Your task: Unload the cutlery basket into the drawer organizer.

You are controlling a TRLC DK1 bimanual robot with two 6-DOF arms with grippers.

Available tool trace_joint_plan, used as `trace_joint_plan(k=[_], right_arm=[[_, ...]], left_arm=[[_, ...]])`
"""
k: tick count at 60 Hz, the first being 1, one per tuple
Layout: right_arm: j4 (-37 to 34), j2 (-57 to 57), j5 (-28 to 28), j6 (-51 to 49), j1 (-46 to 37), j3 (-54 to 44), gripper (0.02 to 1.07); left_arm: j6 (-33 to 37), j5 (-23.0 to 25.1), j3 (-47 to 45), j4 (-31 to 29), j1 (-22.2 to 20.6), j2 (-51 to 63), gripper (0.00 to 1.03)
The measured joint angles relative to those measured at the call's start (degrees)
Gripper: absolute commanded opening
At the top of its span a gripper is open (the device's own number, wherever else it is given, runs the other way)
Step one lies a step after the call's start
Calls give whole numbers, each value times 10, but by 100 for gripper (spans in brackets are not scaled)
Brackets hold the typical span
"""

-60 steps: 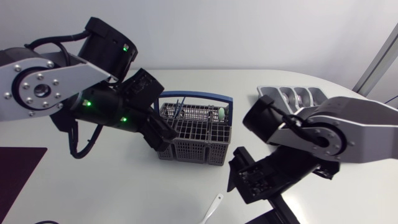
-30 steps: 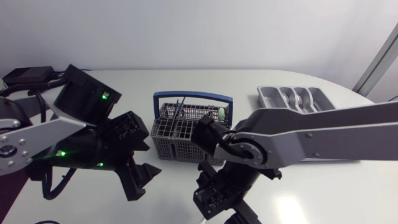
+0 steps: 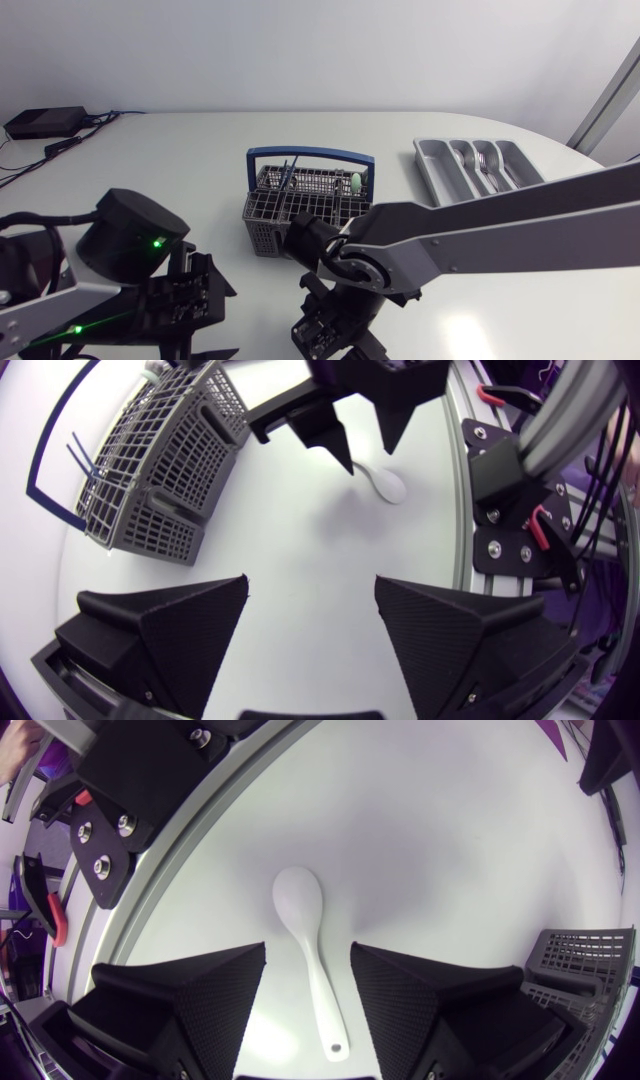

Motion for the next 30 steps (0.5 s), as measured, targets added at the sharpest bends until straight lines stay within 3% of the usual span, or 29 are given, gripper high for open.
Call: trace_joint_plan(k=[6, 11, 23, 30], right_arm=[[7, 5, 2, 0, 6, 0, 54], [12, 7, 9, 0, 11, 0, 44], [23, 19, 26, 0, 16, -8, 32], [32, 22, 28, -1, 16, -10, 17]], left_arm=[[31, 7, -17, -1, -3, -20, 88], [50, 9, -25, -1, -3, -24, 88], [69, 16, -38, -1, -7, -24, 88], [71, 17, -38, 2, -7, -23, 88]])
